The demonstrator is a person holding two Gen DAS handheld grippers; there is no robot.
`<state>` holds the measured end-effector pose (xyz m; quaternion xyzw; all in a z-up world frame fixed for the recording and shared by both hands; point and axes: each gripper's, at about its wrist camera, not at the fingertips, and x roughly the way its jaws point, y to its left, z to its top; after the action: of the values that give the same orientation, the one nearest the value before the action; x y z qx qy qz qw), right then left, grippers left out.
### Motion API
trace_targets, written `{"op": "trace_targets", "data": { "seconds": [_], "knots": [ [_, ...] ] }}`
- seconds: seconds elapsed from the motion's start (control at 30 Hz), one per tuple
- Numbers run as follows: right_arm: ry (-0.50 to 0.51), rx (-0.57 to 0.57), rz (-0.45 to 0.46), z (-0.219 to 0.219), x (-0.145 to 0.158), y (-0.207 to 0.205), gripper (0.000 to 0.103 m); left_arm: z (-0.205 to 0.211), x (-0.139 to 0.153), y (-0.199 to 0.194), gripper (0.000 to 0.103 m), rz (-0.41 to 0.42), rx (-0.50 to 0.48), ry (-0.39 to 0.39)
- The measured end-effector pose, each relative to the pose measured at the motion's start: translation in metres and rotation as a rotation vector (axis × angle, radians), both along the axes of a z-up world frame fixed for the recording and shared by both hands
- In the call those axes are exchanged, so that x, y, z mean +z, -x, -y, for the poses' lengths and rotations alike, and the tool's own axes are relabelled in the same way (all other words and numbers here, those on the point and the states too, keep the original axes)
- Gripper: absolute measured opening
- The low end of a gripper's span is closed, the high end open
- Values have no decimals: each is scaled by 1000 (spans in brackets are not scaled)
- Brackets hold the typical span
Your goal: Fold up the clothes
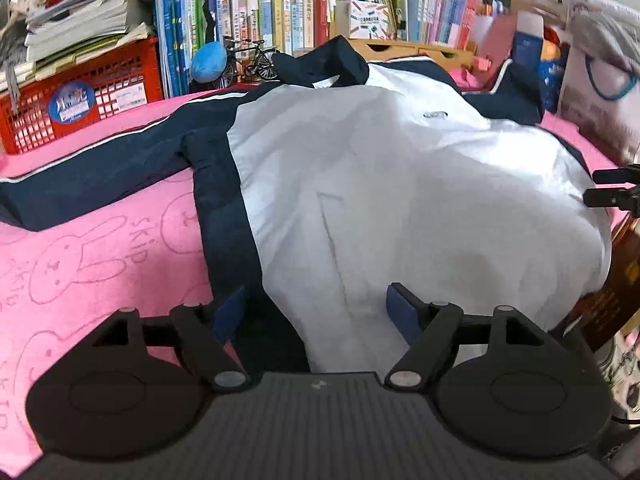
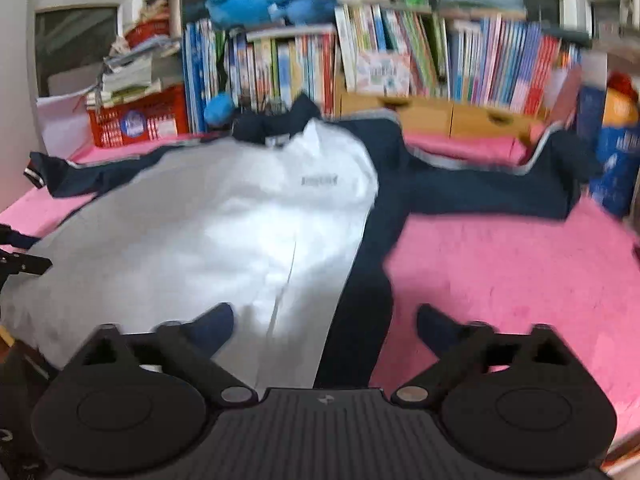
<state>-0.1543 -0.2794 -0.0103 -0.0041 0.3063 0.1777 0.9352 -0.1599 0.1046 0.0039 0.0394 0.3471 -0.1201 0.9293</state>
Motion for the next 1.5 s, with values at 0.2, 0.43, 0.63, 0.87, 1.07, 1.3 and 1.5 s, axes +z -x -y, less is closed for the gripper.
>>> {"op": "trace_targets", "data": {
  "seconds": [0.2,0.43,0.63,0.87,1.07,1.3,1.5],
  "knots": [
    [-142,-26,12,1,11,15,8,-13,6,13,77,-66,3,41],
    [-4,-209,-34,45,24,38,7,-23,20,20,77,-80,-48,51],
    [2,-177,85,29,55,5,25,-9,57,-17,82,128,-87,7],
    [46,159,85,-92,60,-94,36,41,20,-67,84,112,-112,23],
    [134,156,-59,-173,17,-216,19,39,-13,-64,89,128,-74,6],
    [146,25,4,-210,0,-343,20,37,-6,-69,93,112,-81,61],
    [200,7,28,-233,-2,-389,29,15,3,-71,94,103,-4,127]
  ]
}}
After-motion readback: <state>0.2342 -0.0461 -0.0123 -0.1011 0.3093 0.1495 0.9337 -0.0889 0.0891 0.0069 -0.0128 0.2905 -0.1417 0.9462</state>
